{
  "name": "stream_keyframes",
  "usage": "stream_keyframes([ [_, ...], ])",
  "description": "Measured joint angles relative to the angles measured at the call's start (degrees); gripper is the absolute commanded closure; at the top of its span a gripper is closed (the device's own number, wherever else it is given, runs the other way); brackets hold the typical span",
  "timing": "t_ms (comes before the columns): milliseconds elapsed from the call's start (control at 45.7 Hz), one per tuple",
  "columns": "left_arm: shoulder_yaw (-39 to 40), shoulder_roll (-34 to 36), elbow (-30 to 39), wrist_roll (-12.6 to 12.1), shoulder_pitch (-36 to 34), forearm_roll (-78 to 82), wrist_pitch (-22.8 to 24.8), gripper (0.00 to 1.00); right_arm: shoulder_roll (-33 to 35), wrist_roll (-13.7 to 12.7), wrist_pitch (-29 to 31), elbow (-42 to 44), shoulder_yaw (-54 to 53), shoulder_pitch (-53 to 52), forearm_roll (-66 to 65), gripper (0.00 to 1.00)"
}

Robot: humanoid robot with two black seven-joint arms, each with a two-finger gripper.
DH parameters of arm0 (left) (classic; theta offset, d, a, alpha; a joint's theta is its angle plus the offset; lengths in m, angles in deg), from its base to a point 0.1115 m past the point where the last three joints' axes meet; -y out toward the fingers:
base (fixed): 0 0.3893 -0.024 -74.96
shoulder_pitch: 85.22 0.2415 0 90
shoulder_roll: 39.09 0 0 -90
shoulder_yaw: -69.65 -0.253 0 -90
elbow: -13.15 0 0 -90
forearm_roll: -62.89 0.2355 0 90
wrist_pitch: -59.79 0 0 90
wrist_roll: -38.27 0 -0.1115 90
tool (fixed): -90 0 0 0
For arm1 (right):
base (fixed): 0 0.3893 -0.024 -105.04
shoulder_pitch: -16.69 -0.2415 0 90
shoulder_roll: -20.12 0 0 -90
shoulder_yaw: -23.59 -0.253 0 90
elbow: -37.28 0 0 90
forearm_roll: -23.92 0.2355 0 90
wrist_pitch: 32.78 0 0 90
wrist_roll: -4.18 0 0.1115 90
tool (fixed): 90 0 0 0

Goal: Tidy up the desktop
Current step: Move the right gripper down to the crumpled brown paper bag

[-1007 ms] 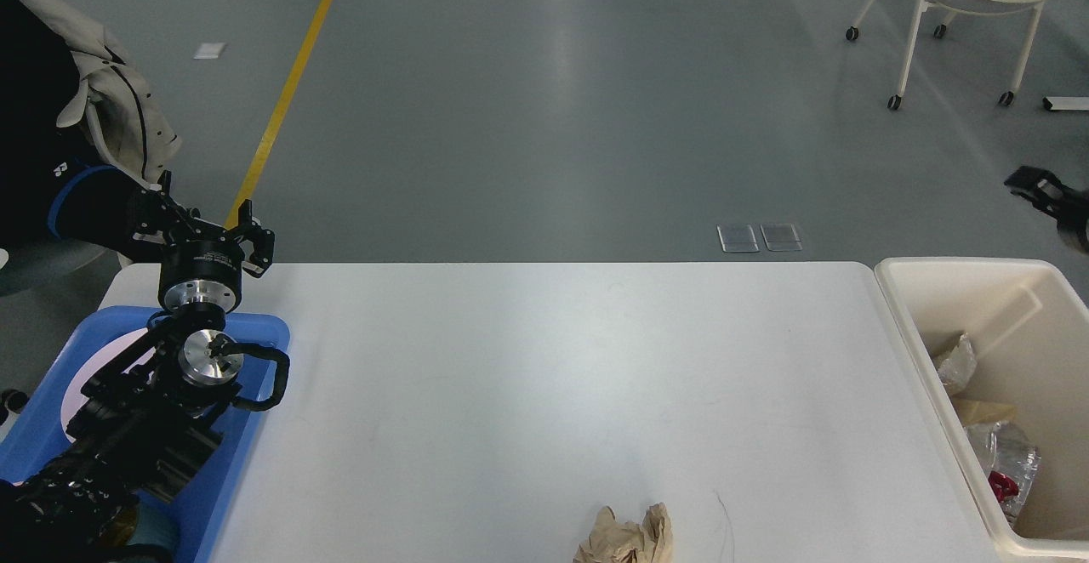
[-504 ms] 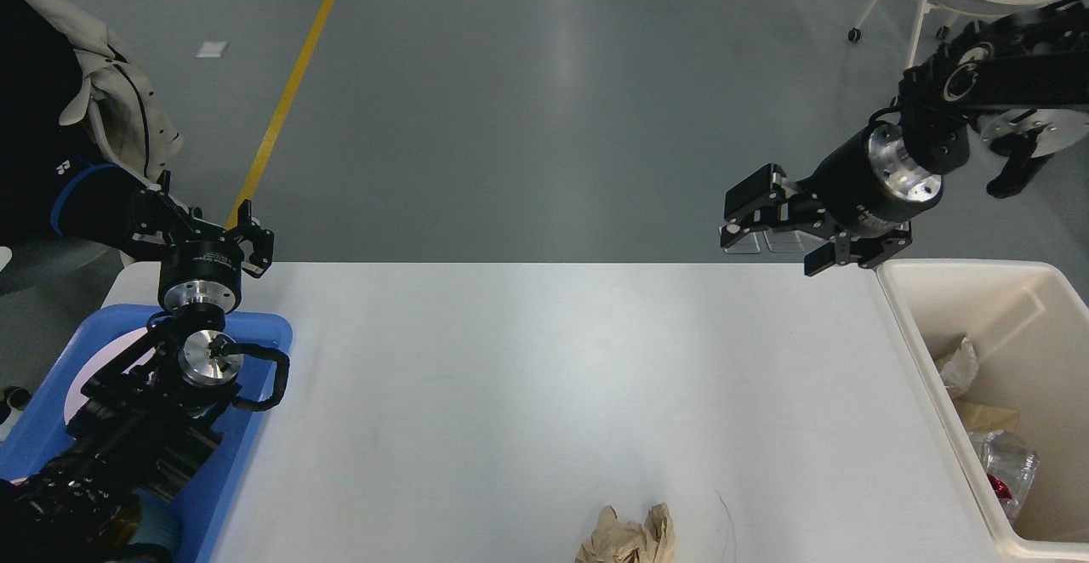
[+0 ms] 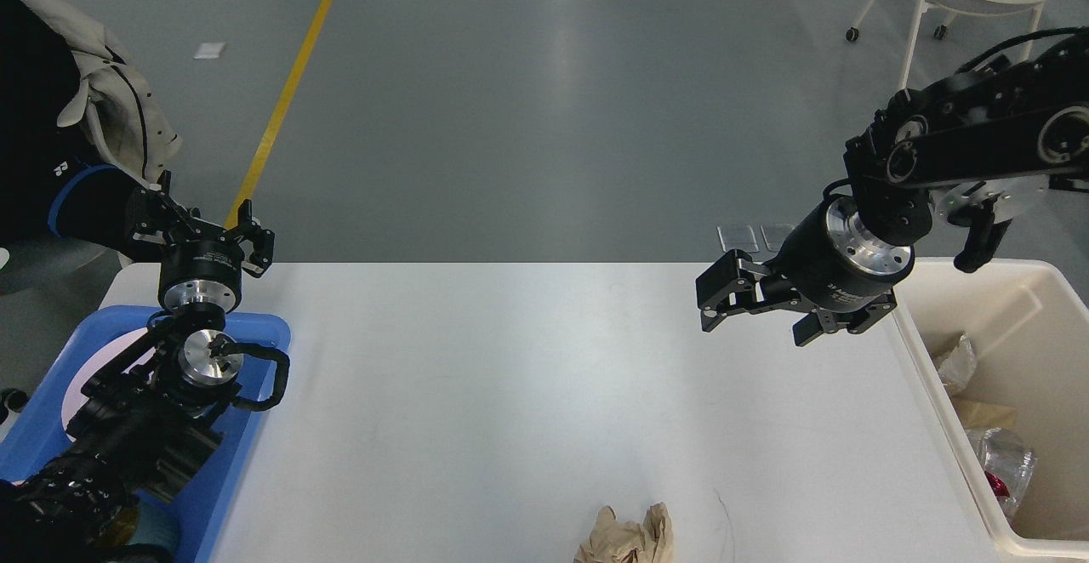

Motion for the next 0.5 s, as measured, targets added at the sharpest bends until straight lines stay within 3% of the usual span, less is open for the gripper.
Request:
stream_keyframes([
  [153, 0.0, 0.0, 0.0, 0.0, 0.0, 0.0, 0.0, 0.02, -0.7, 0.1, -5.7, -2.9, -0.6, 8.6, 9.2, 0.00],
  [504, 0.0, 0.0, 0.0, 0.0, 0.0, 0.0, 0.0, 0.02, -7.0, 0.1, -22.4, -3.8, -8.3, 29.4, 13.6, 0.00],
])
